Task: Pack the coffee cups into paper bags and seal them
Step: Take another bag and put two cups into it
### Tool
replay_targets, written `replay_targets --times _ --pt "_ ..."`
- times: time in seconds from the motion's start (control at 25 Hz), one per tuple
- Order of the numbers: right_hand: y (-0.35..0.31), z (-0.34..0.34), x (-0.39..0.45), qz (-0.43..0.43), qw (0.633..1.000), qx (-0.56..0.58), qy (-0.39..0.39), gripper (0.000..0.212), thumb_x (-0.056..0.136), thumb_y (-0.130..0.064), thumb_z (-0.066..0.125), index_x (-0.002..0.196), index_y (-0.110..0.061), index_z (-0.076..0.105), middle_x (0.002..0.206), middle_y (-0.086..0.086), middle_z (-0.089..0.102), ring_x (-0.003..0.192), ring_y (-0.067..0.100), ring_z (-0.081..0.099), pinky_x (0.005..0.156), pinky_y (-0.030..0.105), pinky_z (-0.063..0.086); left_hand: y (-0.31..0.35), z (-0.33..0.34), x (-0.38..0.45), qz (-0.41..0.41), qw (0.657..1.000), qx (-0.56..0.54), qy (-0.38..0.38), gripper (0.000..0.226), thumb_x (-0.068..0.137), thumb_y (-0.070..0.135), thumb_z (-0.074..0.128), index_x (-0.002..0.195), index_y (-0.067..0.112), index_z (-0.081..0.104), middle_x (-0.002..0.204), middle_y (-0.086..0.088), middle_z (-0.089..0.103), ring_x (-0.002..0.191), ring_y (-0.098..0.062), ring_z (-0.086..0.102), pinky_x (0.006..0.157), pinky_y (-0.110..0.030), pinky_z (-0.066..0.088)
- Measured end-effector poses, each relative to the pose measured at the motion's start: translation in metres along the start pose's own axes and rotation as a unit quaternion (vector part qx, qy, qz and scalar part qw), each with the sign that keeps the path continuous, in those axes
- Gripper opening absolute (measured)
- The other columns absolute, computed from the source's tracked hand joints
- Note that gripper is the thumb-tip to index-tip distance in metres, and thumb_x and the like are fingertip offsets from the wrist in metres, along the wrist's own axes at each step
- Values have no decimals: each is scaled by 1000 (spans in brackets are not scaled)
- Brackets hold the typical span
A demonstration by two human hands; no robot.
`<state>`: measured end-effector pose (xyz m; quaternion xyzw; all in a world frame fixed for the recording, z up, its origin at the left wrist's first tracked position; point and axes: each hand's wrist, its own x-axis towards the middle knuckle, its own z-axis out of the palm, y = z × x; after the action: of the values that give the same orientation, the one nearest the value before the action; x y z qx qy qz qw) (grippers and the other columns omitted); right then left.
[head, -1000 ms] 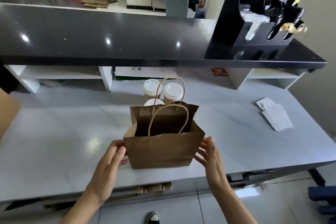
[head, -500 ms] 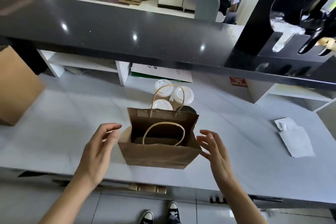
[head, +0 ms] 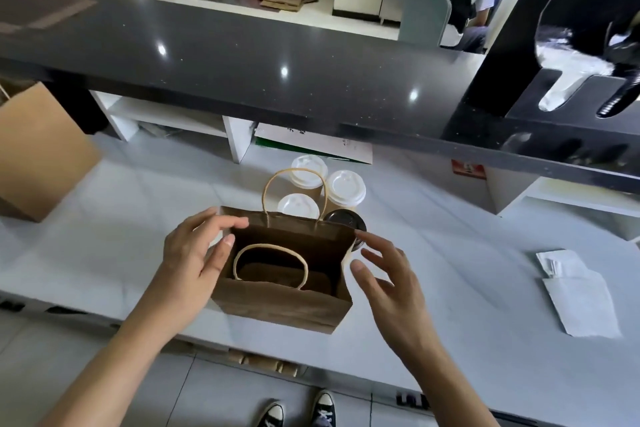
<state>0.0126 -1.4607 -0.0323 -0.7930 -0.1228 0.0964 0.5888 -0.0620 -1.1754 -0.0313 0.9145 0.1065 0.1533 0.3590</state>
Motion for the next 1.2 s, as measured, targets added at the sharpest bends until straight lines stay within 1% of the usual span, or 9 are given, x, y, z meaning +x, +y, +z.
replay_targets --times 0.12,0.2,0.32,0.52,0.76,0.92,1.0,1.08,1.2 --pt "-1 -1 5 -7 999 -18 -30 36 95 -36 68 125 -56 59 131 -22 53 125 -7 53 93 18 54 1 -1 0 13 999 24 -31 43 93 9 68 124 38 61 137 29 54 147 -16 32 116 -49 34" --pt "-1 0 8 -11 999 -21 -37 38 94 -34 71 124 -54 59 130 -23 53 125 -6 53 91 18 54 3 -5 -2 9 998 33 -52 57 87 9 76 128 44 57 140 39 46 149 -14 29 119 -47 31" --pt "-2 1 14 -13 999 -19 -38 40 95 -24 70 124 -49 59 129 -19 56 122 -6 56 90 18 55 5 -12 -8 -10 996 53 -71 73 83 13 80 135 52 48 139 51 33 151 -4 18 119 -32 21" --pt "-2 6 24 -21 999 -2 -41 40 95 -11 64 123 -39 61 127 -11 61 118 0 60 87 15 53 0 -25 -20 -33 994 69 -81 84 78 28 84 145 52 40 152 42 24 151 -1 15 124 -38 20" --pt "-8 20 32 -35 998 -3 -53 36 97 -17 66 124 -40 61 122 -9 66 114 3 62 87 14 52 -4 -31 -22 -37 994 69 -72 88 72 41 85 147 51 40 156 37 23 149 0 17 123 -36 20" --pt "-3 12 54 -37 998 -47 34 35 96 -18 67 125 -37 60 117 -8 66 108 1 63 87 17 53 -4 -30 -18 -30 994 56 -84 92 72 37 88 146 54 38 155 38 23 147 5 15 120 -32 20" --pt "9 7 72 -3 987 -157 44 47 93 -26 71 134 -36 51 127 -3 58 118 10 57 98 32 52 -6 -31 -18 -25 995 49 -88 92 71 38 87 147 54 37 155 37 23 147 6 15 119 -31 20" --pt "20 6 86 56 960 -273 -12 71 86 -40 76 146 -34 37 142 3 47 131 25 48 107 43 44 -6 -31 -19 -26 995 39 -90 95 71 37 87 148 56 34 156 37 22 147 6 15 118 -29 19" --pt "29 14 98 87 927 -357 -74 98 77 -56 80 153 -26 26 152 8 38 138 32 41 112 48 35 -4 -30 -21 -34 995 11 -94 104 73 25 88 151 58 27 158 35 21 148 6 14 119 -28 20"
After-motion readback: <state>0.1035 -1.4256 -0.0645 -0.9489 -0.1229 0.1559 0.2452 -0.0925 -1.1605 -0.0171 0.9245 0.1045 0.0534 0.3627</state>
